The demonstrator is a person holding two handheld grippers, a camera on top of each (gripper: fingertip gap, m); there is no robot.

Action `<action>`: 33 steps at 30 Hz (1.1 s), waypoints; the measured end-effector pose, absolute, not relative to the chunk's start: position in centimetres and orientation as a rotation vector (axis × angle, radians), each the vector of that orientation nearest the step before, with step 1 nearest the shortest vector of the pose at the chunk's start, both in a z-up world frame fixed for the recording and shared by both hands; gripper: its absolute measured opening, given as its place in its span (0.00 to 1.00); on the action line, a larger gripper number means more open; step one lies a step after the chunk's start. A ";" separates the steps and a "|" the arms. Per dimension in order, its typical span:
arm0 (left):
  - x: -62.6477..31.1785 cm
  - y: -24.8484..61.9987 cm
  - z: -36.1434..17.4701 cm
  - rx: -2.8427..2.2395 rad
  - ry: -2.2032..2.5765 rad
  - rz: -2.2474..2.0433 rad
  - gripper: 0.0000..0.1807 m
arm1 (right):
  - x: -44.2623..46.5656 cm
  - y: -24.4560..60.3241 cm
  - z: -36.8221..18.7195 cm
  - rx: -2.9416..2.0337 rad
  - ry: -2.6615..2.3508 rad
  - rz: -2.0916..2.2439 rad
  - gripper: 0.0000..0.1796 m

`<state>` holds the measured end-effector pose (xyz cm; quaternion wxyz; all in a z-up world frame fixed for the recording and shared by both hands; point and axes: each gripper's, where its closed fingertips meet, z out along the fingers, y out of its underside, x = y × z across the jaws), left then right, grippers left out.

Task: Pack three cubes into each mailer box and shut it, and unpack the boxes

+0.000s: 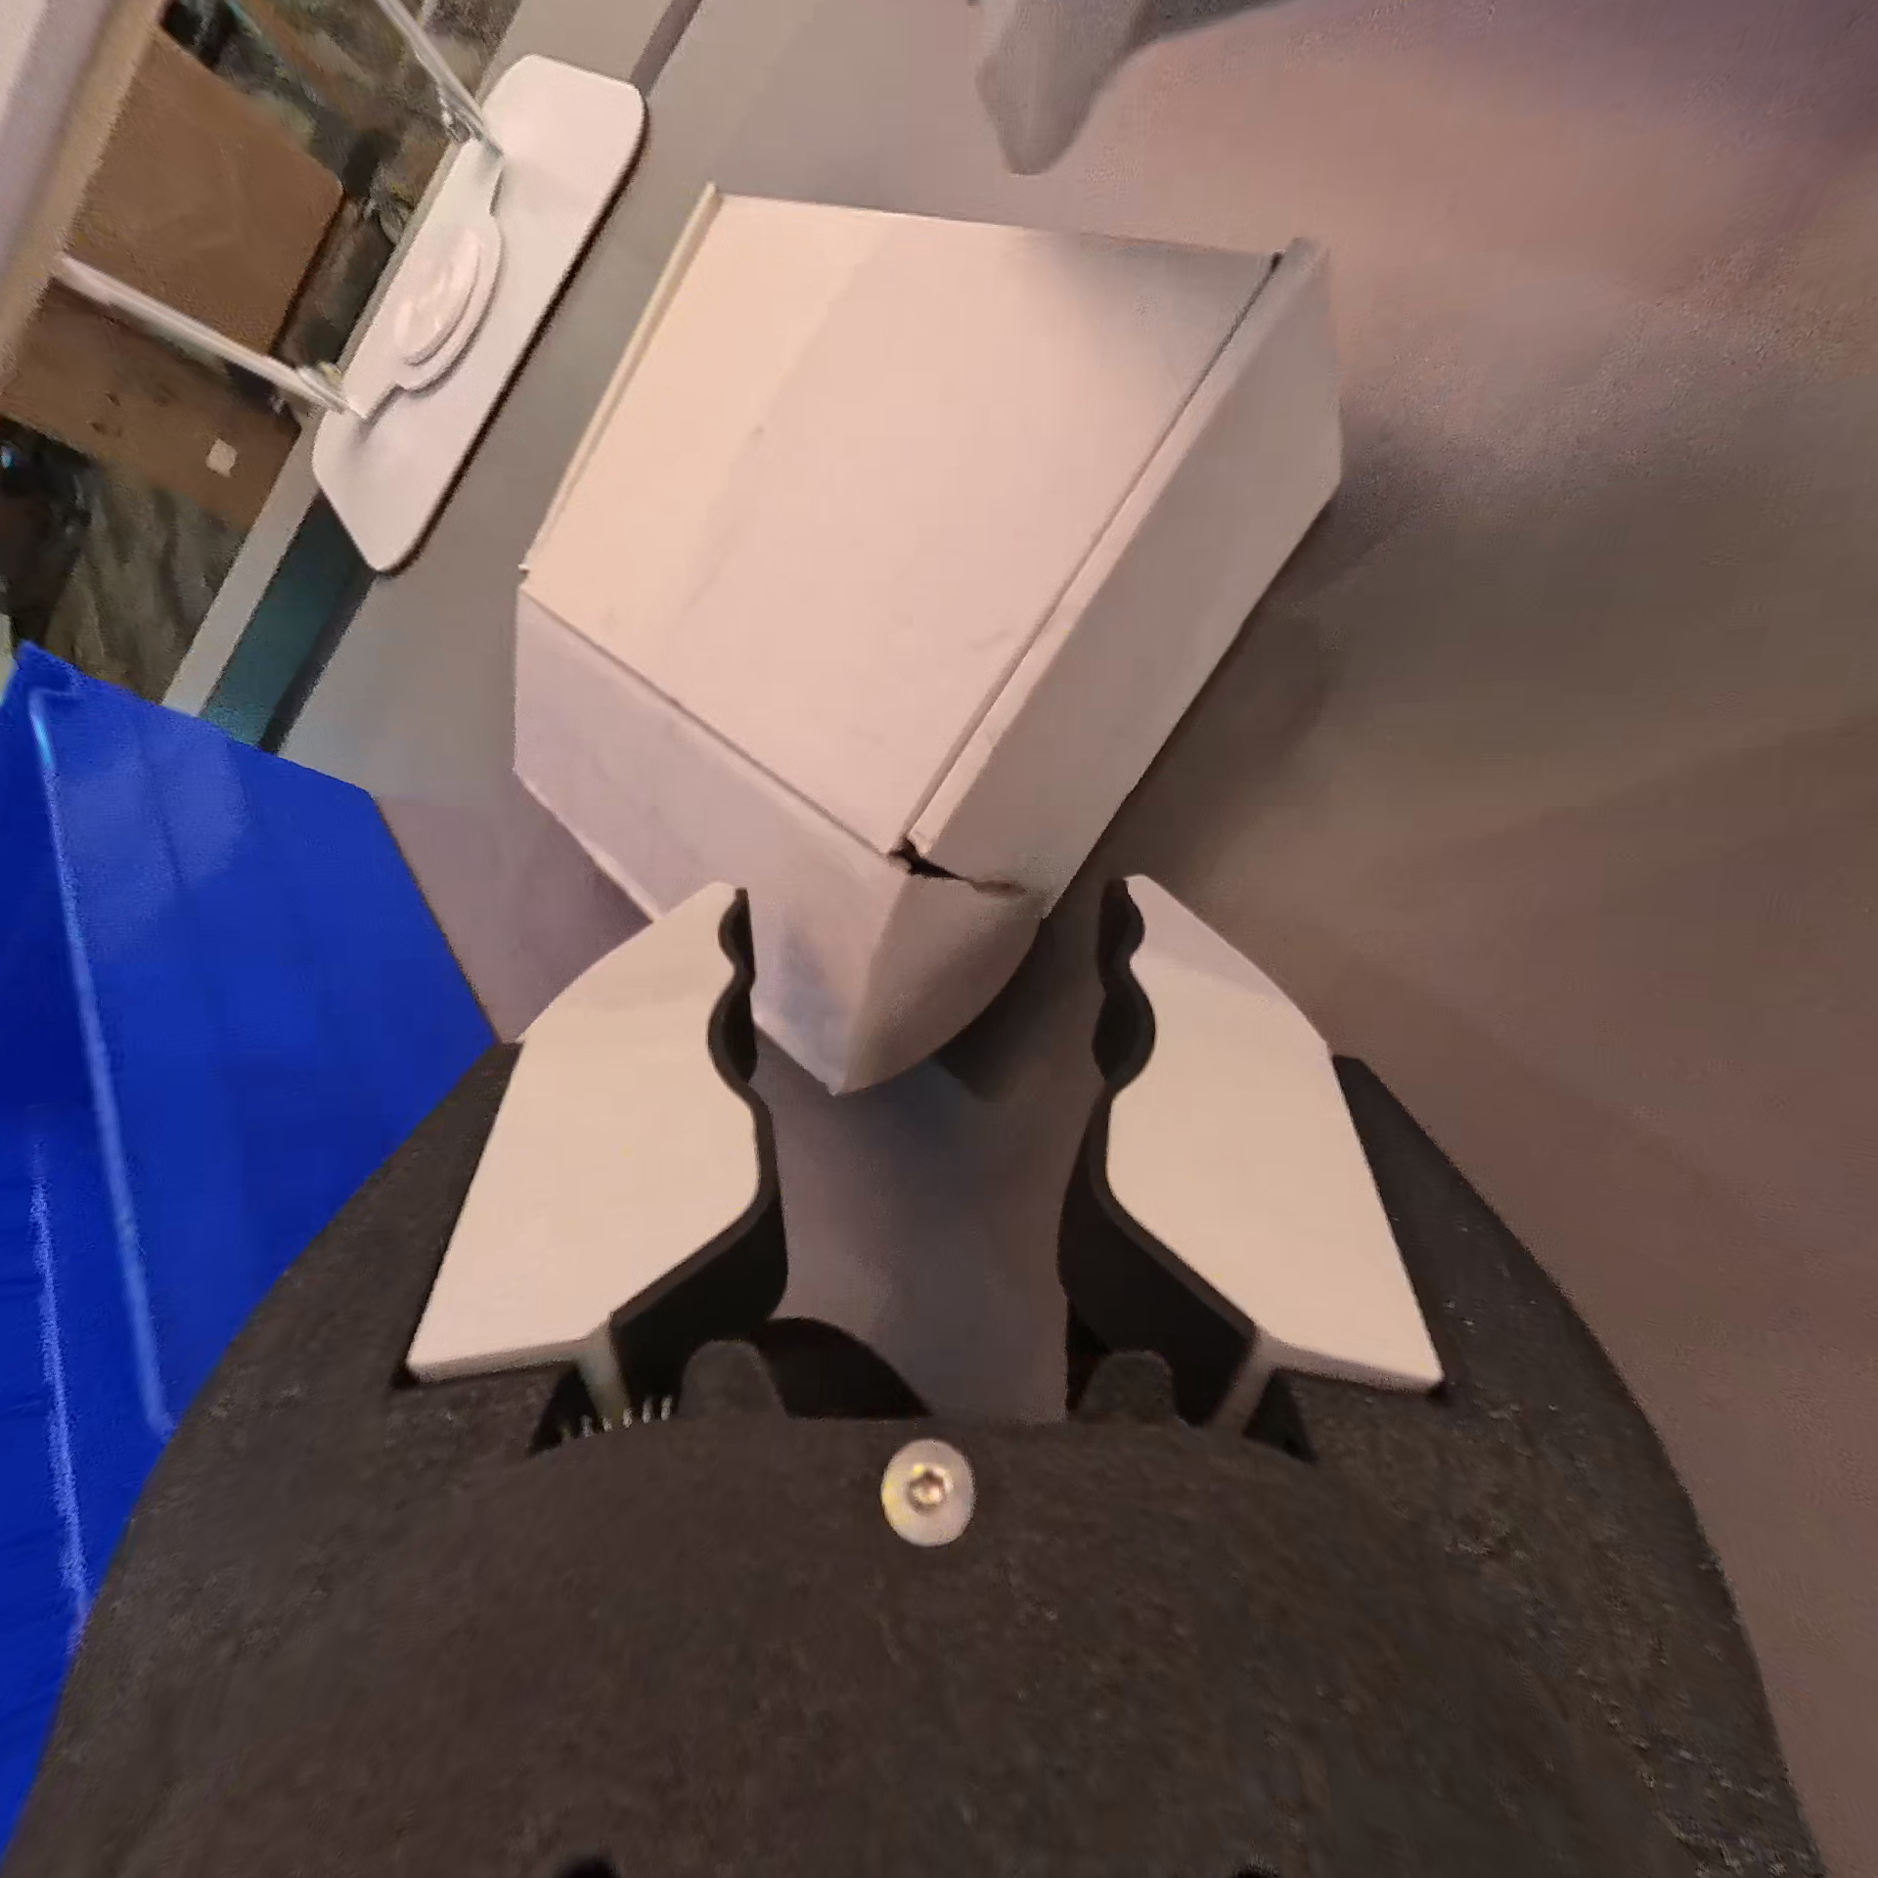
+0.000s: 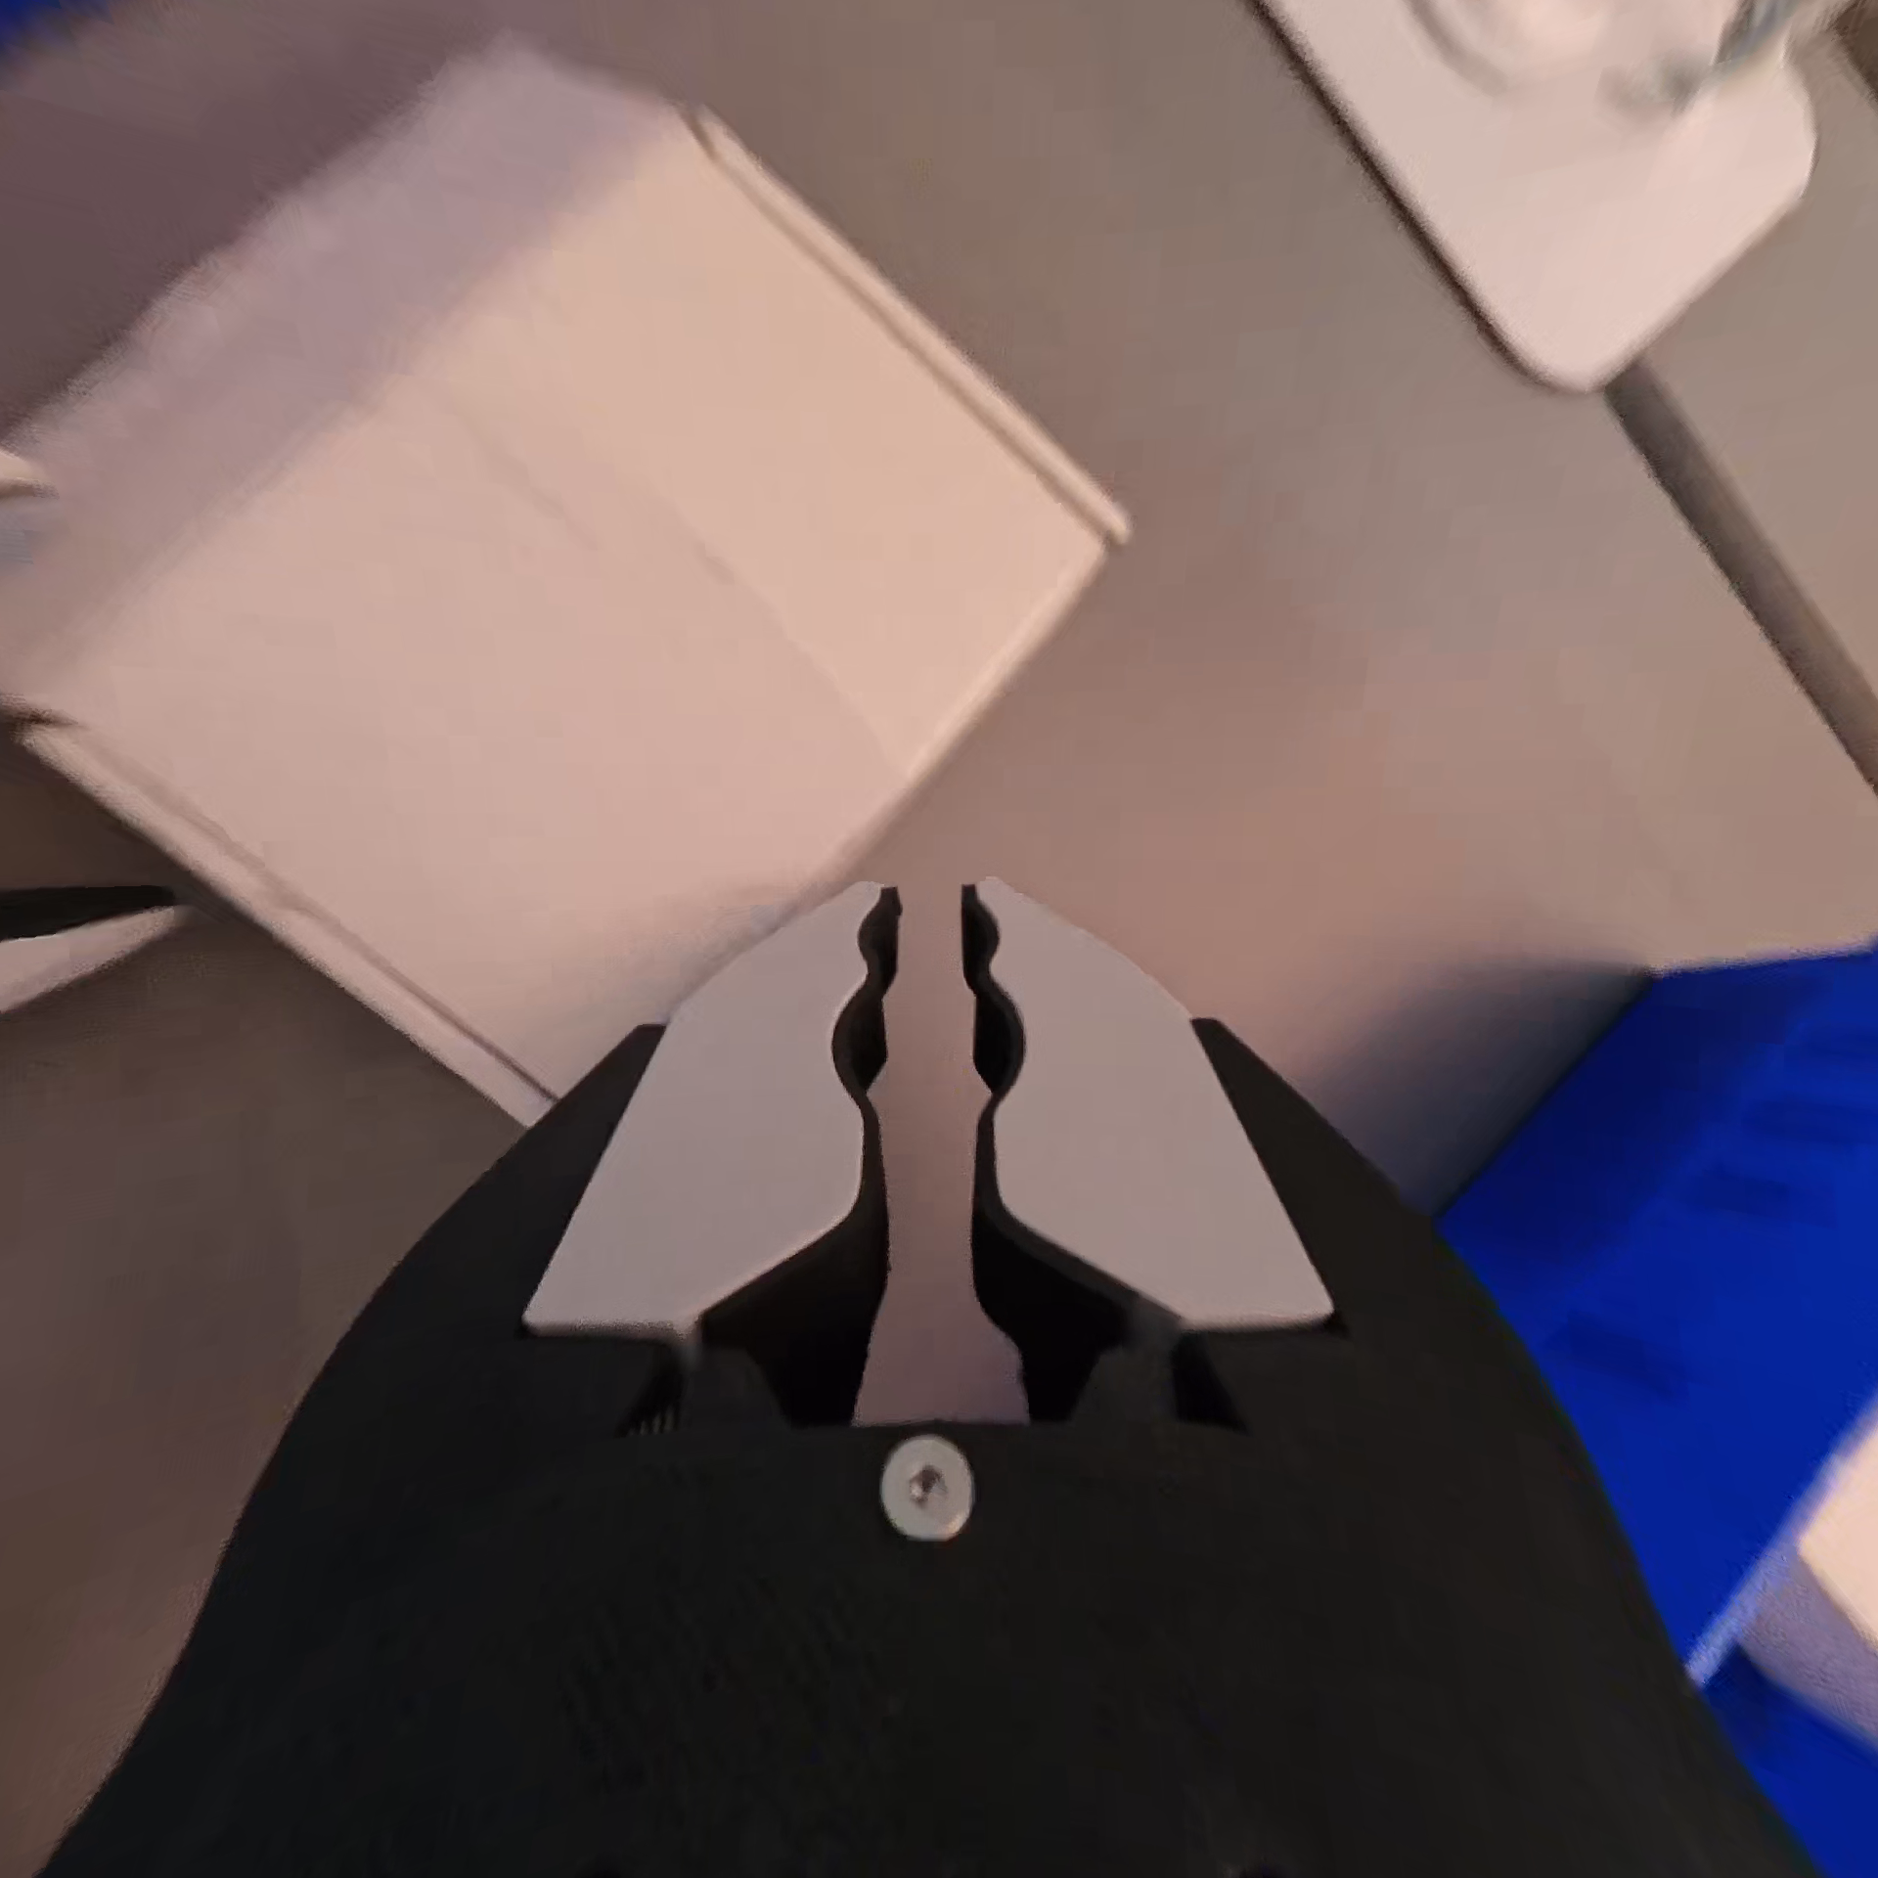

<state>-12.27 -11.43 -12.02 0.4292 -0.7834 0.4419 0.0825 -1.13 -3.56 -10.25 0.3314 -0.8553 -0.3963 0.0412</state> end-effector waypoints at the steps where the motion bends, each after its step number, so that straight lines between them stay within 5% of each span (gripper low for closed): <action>1: -12.6 -11.5 -11.8 -1.934 1.122 0.200 0.37 | -2.4 -3.9 -9.2 -2.163 -1.062 0.215 0.10; 5: -14.0 -11.5 -11.7 -1.909 1.229 0.148 0.36 | -7.7 -9.4 -7.2 -1.818 -1.428 0.641 0.27; 17: -14.4 -10.3 -13.6 -1.911 1.380 0.118 0.30 | -8.2 -9.4 -11.3 -1.558 -1.736 0.196 0.28; 33: -15.1 -9.5 -13.1 -1.882 1.455 0.271 0.28 | -8.0 -9.3 -11.2 -1.571 -1.740 0.293 0.27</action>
